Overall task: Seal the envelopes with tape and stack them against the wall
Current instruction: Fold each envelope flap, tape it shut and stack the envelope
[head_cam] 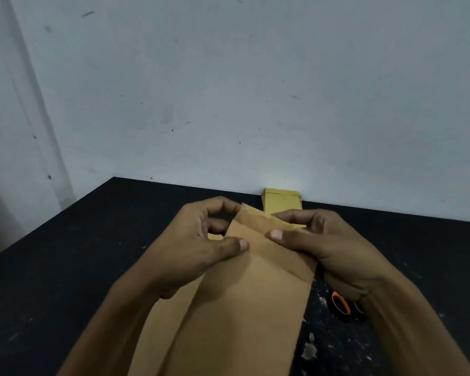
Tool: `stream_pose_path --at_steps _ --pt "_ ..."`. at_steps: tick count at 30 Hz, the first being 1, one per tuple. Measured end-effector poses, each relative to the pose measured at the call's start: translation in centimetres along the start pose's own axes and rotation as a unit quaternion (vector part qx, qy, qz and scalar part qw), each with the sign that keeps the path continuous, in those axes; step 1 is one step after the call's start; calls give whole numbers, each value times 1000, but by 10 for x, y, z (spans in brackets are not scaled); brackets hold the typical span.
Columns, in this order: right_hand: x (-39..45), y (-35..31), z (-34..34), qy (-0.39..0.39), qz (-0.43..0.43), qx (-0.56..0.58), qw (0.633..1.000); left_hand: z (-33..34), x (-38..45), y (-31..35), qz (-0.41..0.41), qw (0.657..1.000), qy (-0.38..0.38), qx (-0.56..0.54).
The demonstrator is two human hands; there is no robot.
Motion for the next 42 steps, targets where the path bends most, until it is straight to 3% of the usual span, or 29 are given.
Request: stream_pose_path --at_steps 9,16,21,25,30,34,36,39,42 --pt "-44 54 -44 104 -5 87 991 43 2 -48 -34 996 -17 -86" --pt "-70 108 -72 167 94 65 979 86 -1 -100 -126 982 -61 -123" --pt "-73 127 -86 212 73 -174 959 93 9 -115 -76 994 12 78" --pt "-62 125 -84 218 -5 -337 916 102 17 -108 18 965 44 257" --pt "-54 133 -69 194 -50 -499 844 113 19 -111 46 928 22 369" --pt "-56 135 -65 216 -80 -519 823 113 24 -114 44 910 4 412" --pt "-56 137 -64 220 -84 -517 823 110 30 -114 31 917 14 398" --pt "-57 139 -66 231 -101 -511 822 100 43 -106 -9 963 94 254" --pt "-58 141 -65 238 -111 -510 819 99 64 -113 -114 971 106 183"
Point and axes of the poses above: each hand's wrist, its own x-axis towards the middle knuckle, its own z-axis out of the palm, y = z × x, the point moved 8 cm from there along x, towards the middle knuckle, and after that the axes turned 2 degrees about -z, right-handed, at the moved point
